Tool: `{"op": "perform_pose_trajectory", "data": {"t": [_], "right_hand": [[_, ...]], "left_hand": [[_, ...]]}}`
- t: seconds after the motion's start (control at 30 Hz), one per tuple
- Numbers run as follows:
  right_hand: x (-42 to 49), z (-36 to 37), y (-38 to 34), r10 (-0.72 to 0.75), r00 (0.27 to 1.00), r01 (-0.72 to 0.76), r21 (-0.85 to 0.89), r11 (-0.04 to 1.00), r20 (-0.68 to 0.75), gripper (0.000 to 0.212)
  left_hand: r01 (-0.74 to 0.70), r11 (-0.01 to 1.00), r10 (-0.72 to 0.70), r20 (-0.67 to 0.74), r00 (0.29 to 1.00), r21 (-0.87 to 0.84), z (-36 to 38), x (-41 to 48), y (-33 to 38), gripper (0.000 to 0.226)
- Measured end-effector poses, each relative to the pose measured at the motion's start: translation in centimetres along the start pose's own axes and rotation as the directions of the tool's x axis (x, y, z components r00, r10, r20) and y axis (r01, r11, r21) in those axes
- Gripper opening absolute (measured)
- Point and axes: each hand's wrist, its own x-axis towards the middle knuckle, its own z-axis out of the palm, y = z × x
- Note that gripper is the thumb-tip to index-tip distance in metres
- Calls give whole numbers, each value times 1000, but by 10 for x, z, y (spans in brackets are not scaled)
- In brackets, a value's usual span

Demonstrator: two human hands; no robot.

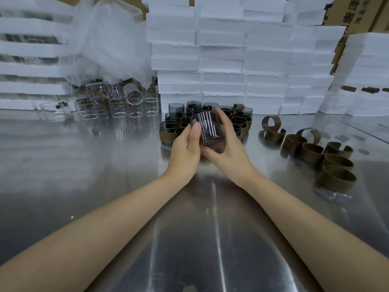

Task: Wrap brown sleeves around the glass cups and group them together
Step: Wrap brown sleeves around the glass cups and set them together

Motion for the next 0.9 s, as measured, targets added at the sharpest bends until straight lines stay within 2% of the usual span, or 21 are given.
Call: {"op": "perform_pose_trajectory", "data": {"t": [0.13,0.23,0.27,0.33,0.37,0.4,0.5,0.67,0.73,0.8,0.87,0.9], "right_hand": [[2,0,-7,10,994,6,138,990,-113,74],[2,0,-5,84,987,-65,133,989,-139,62],[2,0,-3,98,985,-87,81,993,-143,57],[3,0,0,74,984,-90,-95,991,-161,39],[3,-2,1,49,985,-81,-194,978,-165,32],[3,-3,1,39,986,-82,-261,962,-165,28],[0,-5,-4,35,991,-74,-299,951,-133,38],[-2,-5,-6,-13,998,-9,-332,943,-63,36],[-5,-5,-6,6,999,-21,-301,953,-51,41],[-6,-6,-6,45,998,-56,-252,966,-47,44],[-7,-5,-7,70,995,-83,-204,975,-68,48],[-7,-5,-8,76,994,-90,-180,980,-82,48]], "left_hand": [[-95,989,97,-17,995,117,1,-4,4,52],[-299,876,338,-37,941,379,2,-5,10,48],[-388,798,429,19,903,461,1,-5,11,47],[-568,608,540,236,808,554,0,-5,11,45],[-613,554,534,325,781,563,1,-6,10,45],[-619,552,503,369,782,559,2,-6,9,44],[-518,672,410,317,855,528,1,-7,9,44],[-303,840,259,159,953,450,-2,-6,8,47],[-137,929,115,85,990,343,-2,-3,9,46],[74,989,-84,75,994,126,-4,2,9,39],[215,975,-205,142,968,-58,-5,4,7,33],[219,973,-205,168,964,-74,-6,4,6,31]]}}
